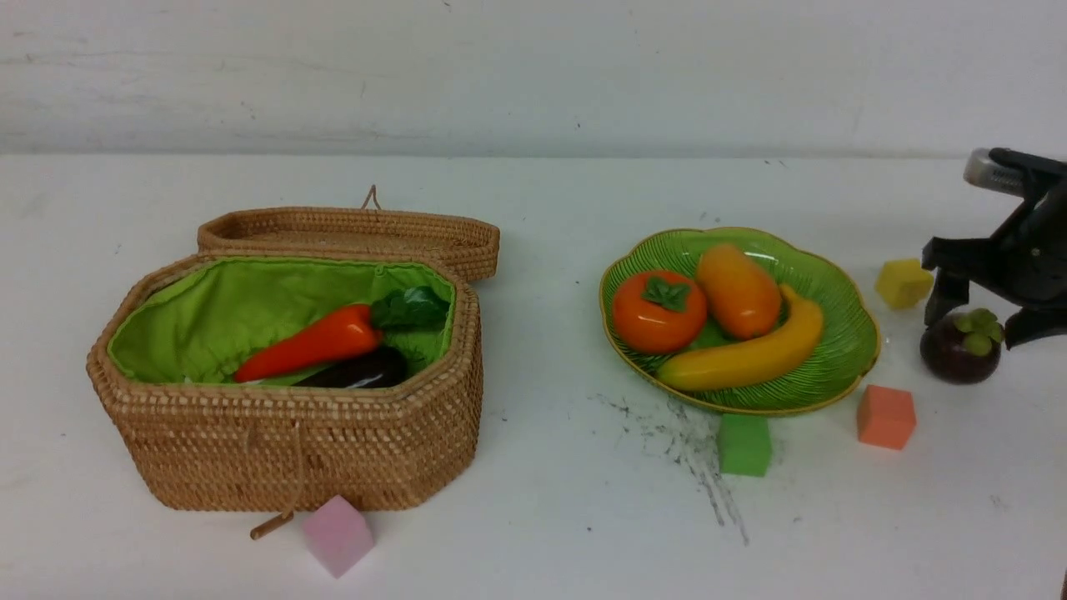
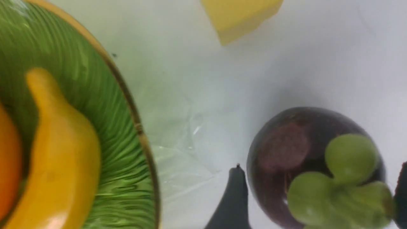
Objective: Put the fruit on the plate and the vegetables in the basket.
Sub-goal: Use the right arm to grab a mangosteen and put it into the right plate
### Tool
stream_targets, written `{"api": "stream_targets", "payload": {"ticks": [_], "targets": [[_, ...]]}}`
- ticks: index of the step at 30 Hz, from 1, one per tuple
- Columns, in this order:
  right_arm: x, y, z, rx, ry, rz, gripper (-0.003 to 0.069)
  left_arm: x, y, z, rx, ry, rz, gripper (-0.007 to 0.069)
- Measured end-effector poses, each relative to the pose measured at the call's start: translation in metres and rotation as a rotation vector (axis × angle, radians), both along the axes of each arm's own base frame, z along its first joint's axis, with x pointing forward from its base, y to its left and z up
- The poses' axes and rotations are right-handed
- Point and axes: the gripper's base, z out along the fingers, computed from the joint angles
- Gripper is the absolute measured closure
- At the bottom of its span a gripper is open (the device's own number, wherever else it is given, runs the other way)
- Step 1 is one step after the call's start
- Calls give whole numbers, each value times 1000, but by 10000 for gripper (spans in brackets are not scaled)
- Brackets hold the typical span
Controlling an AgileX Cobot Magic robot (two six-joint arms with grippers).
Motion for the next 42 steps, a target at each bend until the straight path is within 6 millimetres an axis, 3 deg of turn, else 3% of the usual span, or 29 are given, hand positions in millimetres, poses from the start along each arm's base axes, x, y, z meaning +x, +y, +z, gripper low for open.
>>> {"api": "stream_targets", "payload": {"ticks": [3,11,15,17,20,24,29,37,42], "targets": [[4,-2,-18,-9,31,4,48,0,0,0,0,0,0,386],[5,3,-11,28,3,13,71,0,0,0,0,0,0,386],[-2,31,29,81,-92,133,71,0,0,0,0,0,0,386],[-8,58,57,93,-165,248,71,0,0,0,0,0,0,386],[-12,87,67,98,-191,356,71,0,0,0,0,0,0,386],[-10,104,53,104,-153,405,71,0,0,0,0,0,0,386],[-7,105,30,109,-68,406,71,0,0,0,0,0,0,386],[-10,100,26,70,-14,362,69,0,0,0,0,0,0,386],[-10,98,26,60,-5,336,-10,0,0,0,0,0,0,386]]}}
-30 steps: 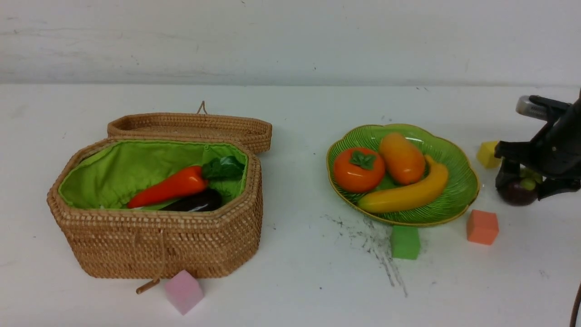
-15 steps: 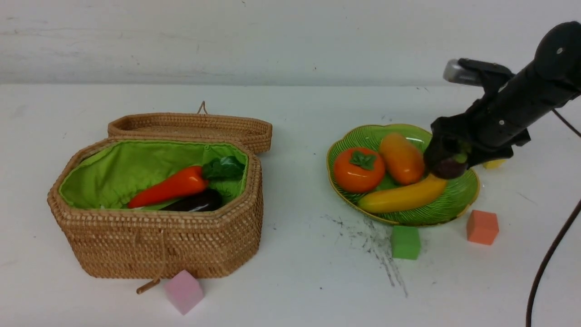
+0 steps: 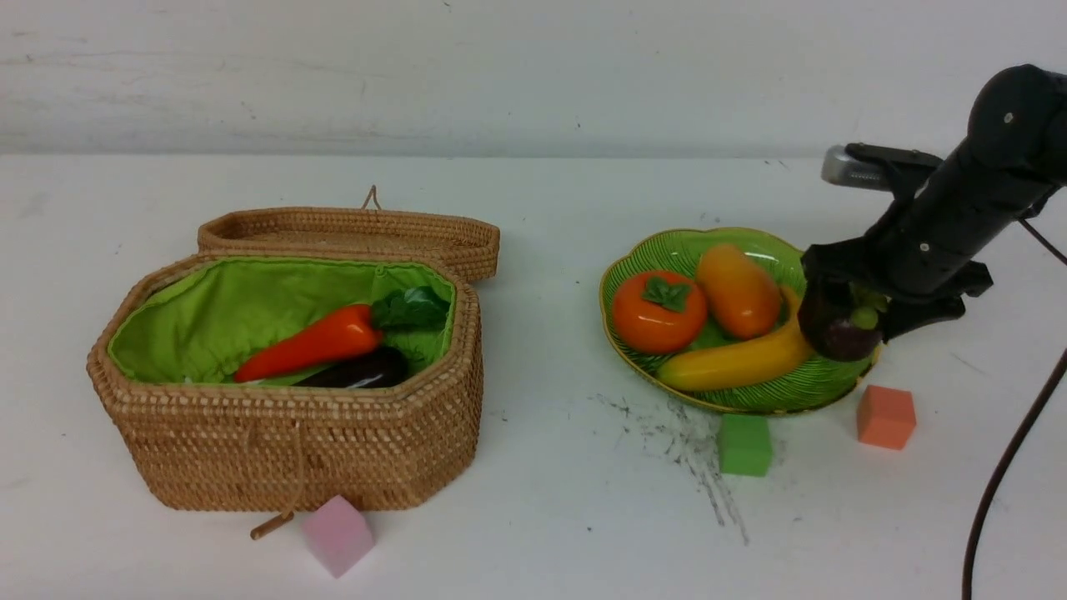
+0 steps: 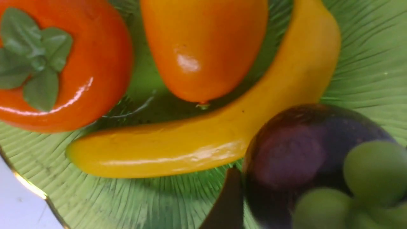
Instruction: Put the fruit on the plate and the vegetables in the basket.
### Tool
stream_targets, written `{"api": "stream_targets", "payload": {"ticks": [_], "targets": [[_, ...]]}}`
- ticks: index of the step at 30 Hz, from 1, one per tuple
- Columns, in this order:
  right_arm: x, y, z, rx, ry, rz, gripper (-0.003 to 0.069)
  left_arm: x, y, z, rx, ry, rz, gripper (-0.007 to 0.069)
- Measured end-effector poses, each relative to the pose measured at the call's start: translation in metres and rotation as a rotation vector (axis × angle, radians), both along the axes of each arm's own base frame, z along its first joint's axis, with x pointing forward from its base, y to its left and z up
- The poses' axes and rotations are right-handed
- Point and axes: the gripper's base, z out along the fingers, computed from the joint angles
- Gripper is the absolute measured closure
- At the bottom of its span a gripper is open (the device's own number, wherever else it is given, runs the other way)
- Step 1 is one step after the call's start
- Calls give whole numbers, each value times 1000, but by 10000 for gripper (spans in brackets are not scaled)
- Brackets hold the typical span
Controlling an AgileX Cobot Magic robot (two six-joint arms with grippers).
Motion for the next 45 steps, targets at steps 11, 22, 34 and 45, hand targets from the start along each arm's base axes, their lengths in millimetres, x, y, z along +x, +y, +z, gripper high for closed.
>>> {"api": "stream_targets", "payload": {"ticks": [11,22,34,45], "targets": [[-11,-2,35,-18,-66,-3,20,0,0,0,0,0,0,386],[-63,-4,129,-16,-233,14,85,0,0,0,0,0,0,386],[-189,-9,153,-19,-273,38,297,0,0,0,0,0,0,386],[-279,1,83,123,-342,116,667,0,0,0,0,0,0,386]]}}
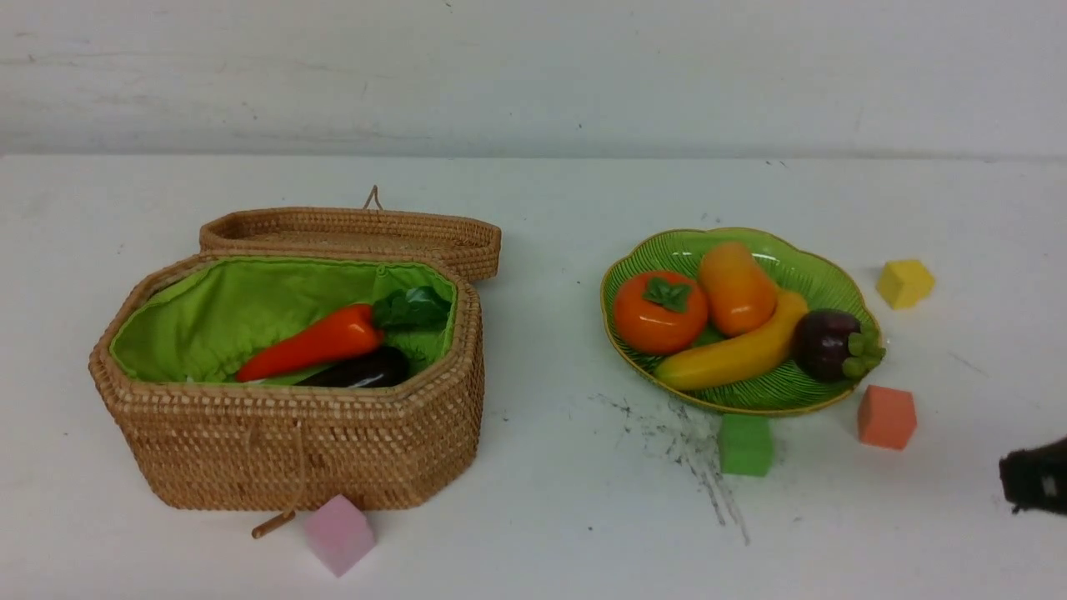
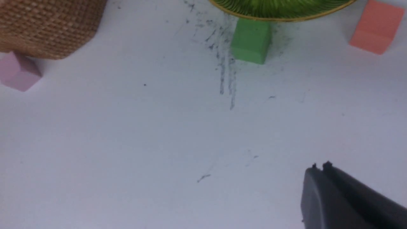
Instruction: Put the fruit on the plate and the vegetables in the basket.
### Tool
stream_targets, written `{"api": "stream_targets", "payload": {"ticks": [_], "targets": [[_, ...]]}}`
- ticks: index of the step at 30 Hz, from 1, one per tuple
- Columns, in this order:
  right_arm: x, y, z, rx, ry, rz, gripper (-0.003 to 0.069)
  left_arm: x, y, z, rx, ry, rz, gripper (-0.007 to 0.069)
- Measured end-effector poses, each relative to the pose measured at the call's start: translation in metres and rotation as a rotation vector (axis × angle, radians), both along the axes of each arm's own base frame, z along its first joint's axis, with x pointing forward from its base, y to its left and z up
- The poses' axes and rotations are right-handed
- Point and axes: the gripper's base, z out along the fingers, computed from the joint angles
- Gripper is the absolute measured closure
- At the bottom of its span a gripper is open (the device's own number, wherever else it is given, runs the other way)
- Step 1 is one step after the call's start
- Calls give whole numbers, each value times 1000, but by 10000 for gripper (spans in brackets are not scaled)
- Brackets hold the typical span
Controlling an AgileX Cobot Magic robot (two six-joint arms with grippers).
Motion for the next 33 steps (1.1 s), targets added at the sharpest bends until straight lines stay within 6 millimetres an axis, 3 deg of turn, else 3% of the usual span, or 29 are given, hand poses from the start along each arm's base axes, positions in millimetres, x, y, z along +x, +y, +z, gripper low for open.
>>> {"api": "stream_targets", "payload": {"ticks": [7,12,16,19,22,26,32,33], "targets": [[-30,3,-5,35,15,39,666,0,0,0,0,0,0,386],[-35,0,-4,-25,-19,53,663,0,0,0,0,0,0,386],[-44,-17,-7,-140,-191,-84,660,0,0,0,0,0,0,386],[-62,-28,-14,-176,-330,-207,660,0,0,0,0,0,0,386],[-88,-37,-34,-180,-477,-333,660,0,0,0,0,0,0,386],[-105,-43,-74,-176,-550,-424,659,0,0,0,0,0,0,386],[-107,-44,-135,-191,-506,-438,656,0,0,0,0,0,0,386],[-107,-45,-135,-192,-522,-438,655,0,0,0,0,0,0,386]]}}
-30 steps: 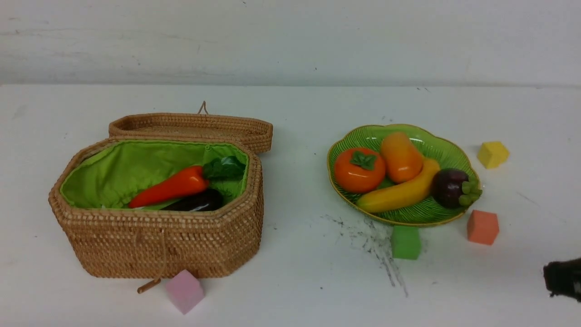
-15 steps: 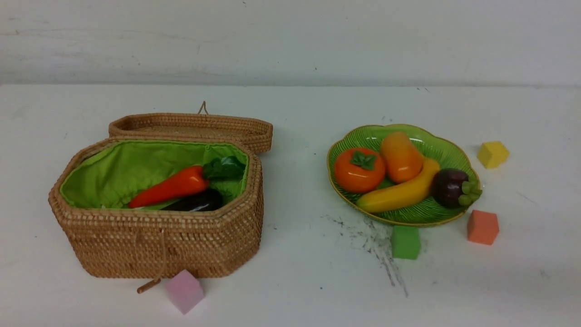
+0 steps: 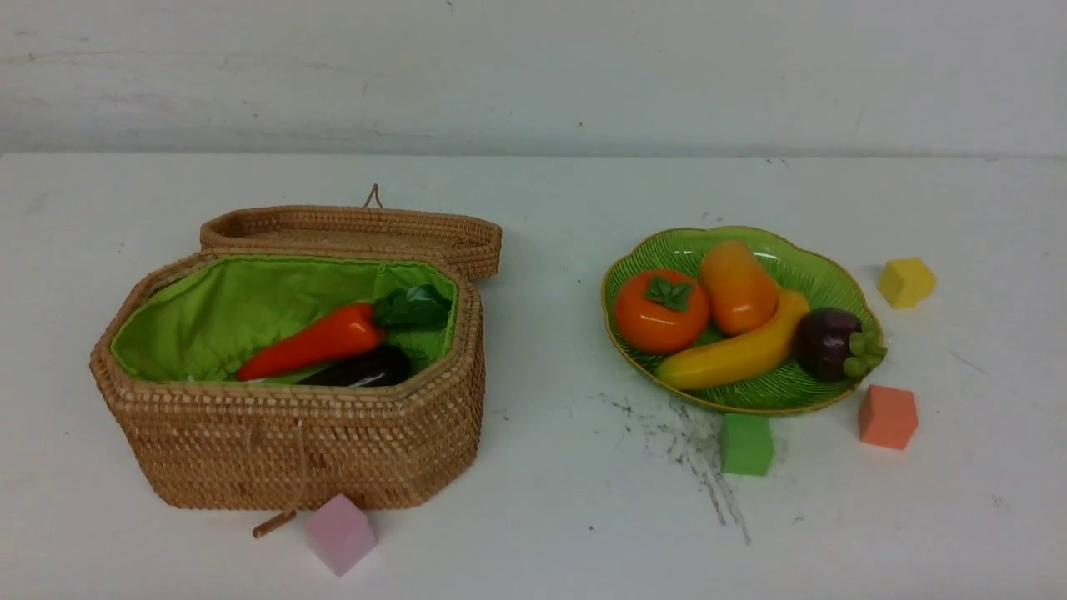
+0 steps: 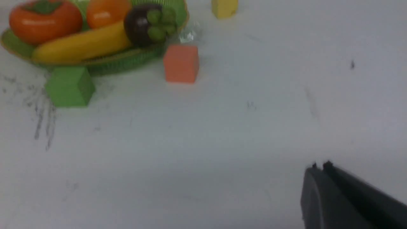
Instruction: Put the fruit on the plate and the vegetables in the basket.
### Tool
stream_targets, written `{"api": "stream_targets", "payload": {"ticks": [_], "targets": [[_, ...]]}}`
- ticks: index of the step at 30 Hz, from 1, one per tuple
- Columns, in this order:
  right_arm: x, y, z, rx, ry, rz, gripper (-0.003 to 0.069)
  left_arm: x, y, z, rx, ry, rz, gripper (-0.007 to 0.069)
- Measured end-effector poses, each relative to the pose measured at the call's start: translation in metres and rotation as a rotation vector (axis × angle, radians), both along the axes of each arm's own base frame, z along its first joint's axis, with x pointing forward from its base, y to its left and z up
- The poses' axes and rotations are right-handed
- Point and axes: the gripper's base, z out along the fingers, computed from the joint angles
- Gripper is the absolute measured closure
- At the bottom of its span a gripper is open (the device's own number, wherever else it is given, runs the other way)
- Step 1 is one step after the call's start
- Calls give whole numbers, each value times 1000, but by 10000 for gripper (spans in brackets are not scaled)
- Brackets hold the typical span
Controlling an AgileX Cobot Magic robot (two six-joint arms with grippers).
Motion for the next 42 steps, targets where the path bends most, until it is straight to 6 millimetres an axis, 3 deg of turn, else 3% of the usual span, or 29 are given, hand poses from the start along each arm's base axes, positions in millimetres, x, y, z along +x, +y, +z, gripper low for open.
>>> {"api": "stream_targets", "payload": {"ticks": [42], "targets": [[2,0,1,-9,-46,4,615,0,0,0,0,0,0,386]]}}
